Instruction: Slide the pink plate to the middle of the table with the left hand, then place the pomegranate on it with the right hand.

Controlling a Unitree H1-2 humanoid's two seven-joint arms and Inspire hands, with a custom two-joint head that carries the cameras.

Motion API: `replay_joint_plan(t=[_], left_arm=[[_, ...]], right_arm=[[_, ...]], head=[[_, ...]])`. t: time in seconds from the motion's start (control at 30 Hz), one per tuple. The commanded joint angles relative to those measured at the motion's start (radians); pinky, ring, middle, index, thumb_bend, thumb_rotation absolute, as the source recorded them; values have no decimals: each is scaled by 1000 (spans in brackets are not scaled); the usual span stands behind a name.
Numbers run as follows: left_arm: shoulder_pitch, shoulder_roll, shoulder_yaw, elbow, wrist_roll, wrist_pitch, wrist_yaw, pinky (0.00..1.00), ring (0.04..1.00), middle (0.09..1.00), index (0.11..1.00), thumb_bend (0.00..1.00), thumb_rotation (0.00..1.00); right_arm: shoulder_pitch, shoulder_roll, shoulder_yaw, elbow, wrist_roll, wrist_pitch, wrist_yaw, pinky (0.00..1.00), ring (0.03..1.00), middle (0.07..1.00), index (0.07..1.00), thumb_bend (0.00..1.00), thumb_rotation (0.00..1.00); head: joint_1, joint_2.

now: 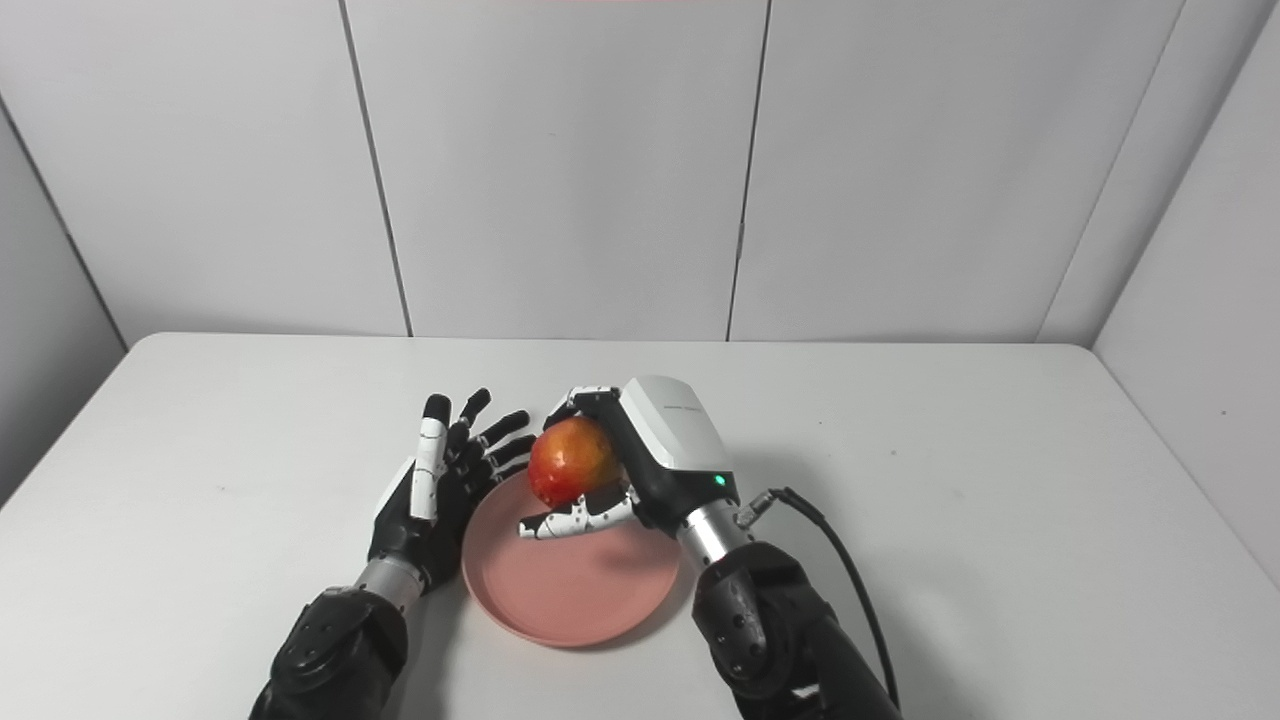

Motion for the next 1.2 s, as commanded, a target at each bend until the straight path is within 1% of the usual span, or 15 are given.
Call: replay_joint_plan(t=[0.0,0.17,0.4,0.63,0.7,0.8,0.9,0.93,0.97,1.0,1.03,1.07,1.13,1.17], left_arm=[[-12,-3,-4,13,5,35,6,783,816,853,1000,843,1000],[-14,-4,-3,11,1,38,4,766,813,847,1000,829,1000],[-19,-1,-8,12,5,44,1,777,833,842,1000,828,1000],[-20,-7,-5,11,6,48,12,757,821,835,996,827,1000],[-21,-5,-8,13,9,45,9,778,827,843,999,832,1000],[-23,1,-13,14,9,47,0,783,815,842,1000,835,1000],[-24,1,-12,15,3,49,-4,800,813,845,1000,839,1000],[-24,0,-11,16,1,48,-4,796,823,851,1000,832,1000],[-24,-1,-10,17,1,47,-3,794,826,853,1000,830,1000],[-25,-2,-9,17,1,47,-2,761,819,859,1000,833,1000],[-25,-3,-8,18,-1,49,-2,744,818,867,1000,830,1000],[-26,-3,-7,19,-3,48,-5,735,820,878,1000,822,1000],[-27,-1,-7,24,-7,43,-13,733,823,880,1000,817,1000],[-27,0,-8,26,-8,40,-17,728,823,876,1000,816,1000]], right_arm=[[-25,13,2,-4,-8,-42,-19,231,298,384,485,504,150],[-19,28,21,24,-10,-34,-10,236,303,390,485,504,146],[-22,28,43,76,-17,-42,-14,238,304,394,488,502,147],[-26,19,52,105,-35,-27,-1,241,312,403,489,503,150],[-25,20,51,110,-38,-28,-1,241,315,407,488,504,153],[-23,19,49,115,-44,-33,-9,242,316,412,488,507,155],[-20,17,50,116,-62,-32,-22,266,346,446,490,509,163],[-19,16,51,116,-70,-31,-28,286,379,486,492,510,172],[-18,15,51,115,-80,-31,-34,293,391,499,493,510,175],[-17,14,51,113,-87,-31,-38,309,410,520,583,712,428],[-15,13,52,109,-97,-28,-40,338,444,554,625,796,522],[-14,13,52,105,-105,-25,-42,391,500,605,665,865,587],[-11,13,51,101,-111,-25,-48,437,547,641,686,894,607],[-9,13,49,100,-109,-30,-53,480,589,671,700,913,614]], head=[[1,-1],[0,2],[-1,2],[-3,4],[-3,5],[-3,5],[-3,5],[-5,6],[-5,6],[-5,6],[-5,6],[-5,6],[-5,6],[-5,6]])
